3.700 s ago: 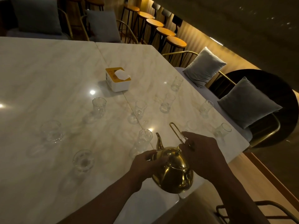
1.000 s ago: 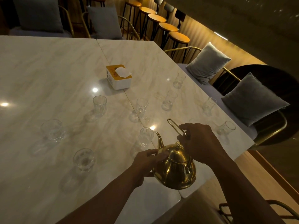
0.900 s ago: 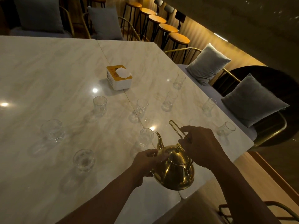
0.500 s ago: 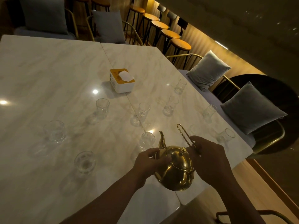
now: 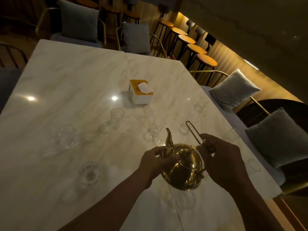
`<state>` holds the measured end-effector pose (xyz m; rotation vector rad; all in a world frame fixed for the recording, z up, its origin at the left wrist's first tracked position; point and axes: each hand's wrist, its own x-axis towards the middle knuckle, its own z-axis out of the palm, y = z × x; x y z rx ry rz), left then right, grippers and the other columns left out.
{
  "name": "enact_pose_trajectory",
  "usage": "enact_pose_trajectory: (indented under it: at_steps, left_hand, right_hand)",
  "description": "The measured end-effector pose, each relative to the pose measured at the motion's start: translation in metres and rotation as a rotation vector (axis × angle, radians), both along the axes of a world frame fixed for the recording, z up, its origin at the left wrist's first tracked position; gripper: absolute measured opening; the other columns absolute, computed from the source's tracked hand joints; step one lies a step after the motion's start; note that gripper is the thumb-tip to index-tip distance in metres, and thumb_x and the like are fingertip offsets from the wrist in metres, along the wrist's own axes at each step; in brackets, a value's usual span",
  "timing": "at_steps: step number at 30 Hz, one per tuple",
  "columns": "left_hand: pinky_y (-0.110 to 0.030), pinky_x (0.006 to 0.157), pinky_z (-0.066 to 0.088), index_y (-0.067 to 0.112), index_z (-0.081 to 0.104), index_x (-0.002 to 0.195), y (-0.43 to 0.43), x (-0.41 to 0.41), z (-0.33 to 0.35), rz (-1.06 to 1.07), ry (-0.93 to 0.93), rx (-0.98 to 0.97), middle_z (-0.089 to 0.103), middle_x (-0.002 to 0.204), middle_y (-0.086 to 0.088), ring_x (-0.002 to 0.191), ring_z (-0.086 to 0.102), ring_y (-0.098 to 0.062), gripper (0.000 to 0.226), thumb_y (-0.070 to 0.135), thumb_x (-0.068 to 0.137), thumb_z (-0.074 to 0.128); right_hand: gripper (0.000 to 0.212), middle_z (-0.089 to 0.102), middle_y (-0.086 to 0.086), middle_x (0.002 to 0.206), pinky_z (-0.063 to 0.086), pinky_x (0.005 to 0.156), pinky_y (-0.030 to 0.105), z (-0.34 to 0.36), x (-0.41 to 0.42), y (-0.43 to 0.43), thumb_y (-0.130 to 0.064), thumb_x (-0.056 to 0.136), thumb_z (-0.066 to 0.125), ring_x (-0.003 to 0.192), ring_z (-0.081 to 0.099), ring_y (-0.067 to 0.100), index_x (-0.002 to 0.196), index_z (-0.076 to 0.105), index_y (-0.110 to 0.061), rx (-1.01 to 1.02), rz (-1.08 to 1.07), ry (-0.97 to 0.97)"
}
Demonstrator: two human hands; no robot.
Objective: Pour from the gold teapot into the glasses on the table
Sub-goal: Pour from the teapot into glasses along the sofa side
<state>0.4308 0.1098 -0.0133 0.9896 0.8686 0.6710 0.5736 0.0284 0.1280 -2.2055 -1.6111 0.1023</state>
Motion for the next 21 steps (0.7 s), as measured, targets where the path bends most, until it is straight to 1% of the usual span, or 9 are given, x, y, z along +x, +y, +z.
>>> enact_pose_trajectory:
  at_steps: [2, 4, 5, 8, 10, 11, 14, 18, 21]
  left_hand:
    - [-0.048, 0.094, 0.054, 0.048, 0.073, 0.087, 0.012, 0.006, 0.001, 0.068, 0.017, 0.038, 0.067, 0.106, 0.017, 0.108, 0.062, -0.014, 0.04, 0.053, 0.051, 0.09]
    - [-0.048, 0.097, 0.052, 0.043, 0.072, 0.1, 0.024, 0.012, 0.001, 0.15, 0.046, 0.063, 0.066, 0.112, 0.016, 0.113, 0.059, -0.014, 0.056, 0.058, 0.048, 0.089]
    - [-0.048, 0.097, 0.052, 0.04, 0.071, 0.104, 0.03, 0.014, 0.001, 0.19, 0.053, 0.061, 0.065, 0.114, 0.017, 0.114, 0.058, -0.014, 0.061, 0.059, 0.048, 0.088]
    - [-0.048, 0.094, 0.054, 0.04, 0.066, 0.112, 0.044, 0.02, 0.004, 0.31, 0.043, 0.018, 0.062, 0.122, 0.013, 0.115, 0.057, -0.017, 0.07, 0.061, 0.049, 0.087]
    - [-0.049, 0.093, 0.055, 0.041, 0.063, 0.117, 0.052, 0.023, 0.004, 0.386, 0.044, 0.021, 0.061, 0.126, 0.01, 0.116, 0.058, -0.019, 0.074, 0.062, 0.051, 0.086]
    - [-0.048, 0.093, 0.055, 0.042, 0.063, 0.116, 0.057, 0.023, 0.005, 0.424, 0.05, 0.024, 0.062, 0.123, 0.011, 0.115, 0.059, -0.018, 0.069, 0.06, 0.053, 0.086]
    - [-0.042, 0.09, 0.056, 0.05, 0.067, 0.099, 0.071, 0.019, 0.003, 0.514, 0.068, 0.025, 0.067, 0.107, 0.018, 0.107, 0.062, -0.012, 0.038, 0.049, 0.065, 0.084]
    - [-0.047, 0.09, 0.057, 0.043, 0.069, 0.107, 0.091, 0.008, -0.003, 0.567, 0.096, 0.014, 0.07, 0.113, 0.009, 0.107, 0.066, -0.018, 0.039, 0.046, 0.07, 0.082]
    - [-0.037, 0.079, 0.061, 0.041, 0.072, 0.102, 0.103, -0.001, -0.007, 0.577, 0.099, -0.011, 0.073, 0.106, 0.008, 0.1, 0.07, -0.016, 0.029, 0.042, 0.074, 0.079]
  right_hand:
    - [0.039, 0.074, -0.001, 0.098, 0.044, 0.072, 0.011, 0.0, 0.011, 0.02, -0.015, 0.09, 0.071, 0.083, 0.061, 0.006, 0.128, 0.065, -0.015, 0.009, 0.072, 0.01]
    - [0.035, 0.074, -0.002, 0.091, 0.056, 0.077, 0.026, -0.001, 0.02, 0.043, -0.016, 0.089, 0.072, 0.082, 0.066, 0.011, 0.124, 0.068, -0.013, 0.028, 0.174, 0.018]
    - [0.035, 0.074, -0.001, 0.091, 0.056, 0.078, 0.029, -0.001, 0.024, 0.055, -0.016, 0.089, 0.072, 0.083, 0.068, 0.015, 0.124, 0.068, -0.013, 0.037, 0.209, 0.024]
    - [0.037, 0.075, 0.0, 0.099, 0.051, 0.078, 0.026, -0.004, 0.031, 0.091, -0.018, 0.092, 0.069, 0.087, 0.069, 0.017, 0.128, 0.065, -0.016, 0.046, 0.298, 0.031]
    - [0.039, 0.075, 0.0, 0.102, 0.052, 0.079, 0.028, -0.007, 0.034, 0.115, -0.021, 0.093, 0.068, 0.089, 0.07, 0.018, 0.132, 0.063, -0.018, 0.045, 0.379, 0.001]
    - [0.04, 0.075, 0.0, 0.104, 0.053, 0.08, 0.03, -0.008, 0.034, 0.126, -0.022, 0.093, 0.068, 0.09, 0.07, 0.019, 0.132, 0.062, -0.019, 0.04, 0.414, -0.007]
    - [0.039, 0.076, 0.001, 0.106, 0.055, 0.082, 0.032, -0.01, 0.031, 0.158, -0.023, 0.093, 0.068, 0.093, 0.071, 0.021, 0.132, 0.063, -0.02, 0.026, 0.506, 0.0]
    - [0.036, 0.076, 0.001, 0.105, 0.056, 0.082, 0.033, -0.019, 0.021, 0.197, -0.025, 0.094, 0.067, 0.091, 0.071, 0.021, 0.129, 0.064, -0.022, 0.015, 0.604, 0.025]
    - [0.036, 0.075, 0.0, 0.105, 0.052, 0.079, 0.027, -0.03, 0.013, 0.223, -0.027, 0.094, 0.067, 0.09, 0.071, 0.019, 0.129, 0.063, -0.023, -0.011, 0.639, 0.042]
